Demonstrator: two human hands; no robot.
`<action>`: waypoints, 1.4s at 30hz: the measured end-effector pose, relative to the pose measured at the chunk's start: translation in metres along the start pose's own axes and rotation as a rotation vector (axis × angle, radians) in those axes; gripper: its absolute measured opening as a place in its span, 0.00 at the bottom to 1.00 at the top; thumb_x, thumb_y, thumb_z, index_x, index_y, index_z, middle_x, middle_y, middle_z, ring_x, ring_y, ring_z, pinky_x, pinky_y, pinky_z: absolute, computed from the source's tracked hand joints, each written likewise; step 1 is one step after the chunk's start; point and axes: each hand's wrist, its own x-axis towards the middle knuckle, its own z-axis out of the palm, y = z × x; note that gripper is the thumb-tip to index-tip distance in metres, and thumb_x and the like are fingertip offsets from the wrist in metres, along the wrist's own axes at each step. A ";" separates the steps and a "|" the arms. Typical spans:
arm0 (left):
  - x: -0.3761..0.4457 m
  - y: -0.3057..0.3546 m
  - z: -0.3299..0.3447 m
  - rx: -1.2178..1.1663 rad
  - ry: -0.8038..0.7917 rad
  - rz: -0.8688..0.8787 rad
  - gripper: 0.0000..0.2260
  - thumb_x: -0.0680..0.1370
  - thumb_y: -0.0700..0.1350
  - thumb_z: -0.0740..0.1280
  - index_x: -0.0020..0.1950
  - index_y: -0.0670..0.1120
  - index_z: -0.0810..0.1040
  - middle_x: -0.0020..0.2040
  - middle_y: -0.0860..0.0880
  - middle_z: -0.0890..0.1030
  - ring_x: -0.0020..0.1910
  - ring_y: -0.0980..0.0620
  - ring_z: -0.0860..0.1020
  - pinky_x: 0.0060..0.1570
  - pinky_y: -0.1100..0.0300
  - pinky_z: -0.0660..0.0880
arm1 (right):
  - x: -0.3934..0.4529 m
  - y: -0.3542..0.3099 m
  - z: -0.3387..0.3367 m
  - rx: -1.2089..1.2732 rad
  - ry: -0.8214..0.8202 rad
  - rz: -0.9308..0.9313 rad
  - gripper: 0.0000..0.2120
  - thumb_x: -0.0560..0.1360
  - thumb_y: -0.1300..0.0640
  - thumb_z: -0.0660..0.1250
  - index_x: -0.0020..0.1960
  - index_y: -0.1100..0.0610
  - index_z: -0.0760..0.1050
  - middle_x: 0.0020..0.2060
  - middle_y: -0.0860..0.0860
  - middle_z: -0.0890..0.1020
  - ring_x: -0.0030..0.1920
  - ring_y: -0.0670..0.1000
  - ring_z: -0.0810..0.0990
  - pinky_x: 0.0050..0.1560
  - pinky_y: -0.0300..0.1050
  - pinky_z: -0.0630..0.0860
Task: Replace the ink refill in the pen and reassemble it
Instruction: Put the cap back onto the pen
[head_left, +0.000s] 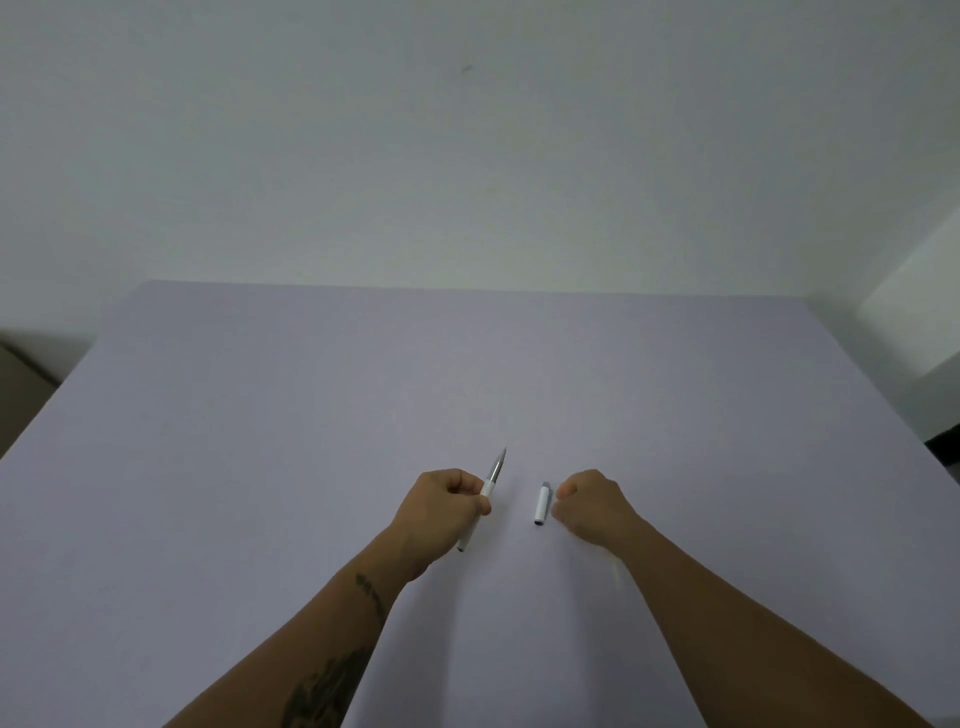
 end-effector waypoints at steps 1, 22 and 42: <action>0.000 -0.001 0.001 -0.008 0.000 -0.009 0.02 0.73 0.39 0.71 0.43 0.44 0.83 0.46 0.40 0.83 0.42 0.49 0.77 0.45 0.56 0.75 | 0.005 -0.001 0.006 -0.048 0.014 0.010 0.11 0.75 0.53 0.63 0.38 0.59 0.73 0.39 0.55 0.79 0.39 0.56 0.76 0.40 0.44 0.70; -0.001 -0.025 0.003 -0.039 0.011 -0.103 0.04 0.73 0.40 0.72 0.39 0.49 0.82 0.45 0.45 0.83 0.44 0.49 0.78 0.44 0.57 0.73 | 0.016 -0.010 0.014 0.484 -0.084 -0.041 0.15 0.71 0.57 0.64 0.28 0.57 0.82 0.27 0.50 0.81 0.28 0.50 0.75 0.30 0.41 0.69; -0.018 0.010 -0.006 0.041 -0.044 0.083 0.03 0.73 0.41 0.71 0.41 0.47 0.83 0.37 0.48 0.79 0.36 0.51 0.74 0.35 0.60 0.73 | -0.061 -0.044 -0.028 0.725 -0.037 -0.242 0.12 0.78 0.57 0.64 0.43 0.53 0.85 0.36 0.49 0.84 0.35 0.46 0.79 0.35 0.38 0.75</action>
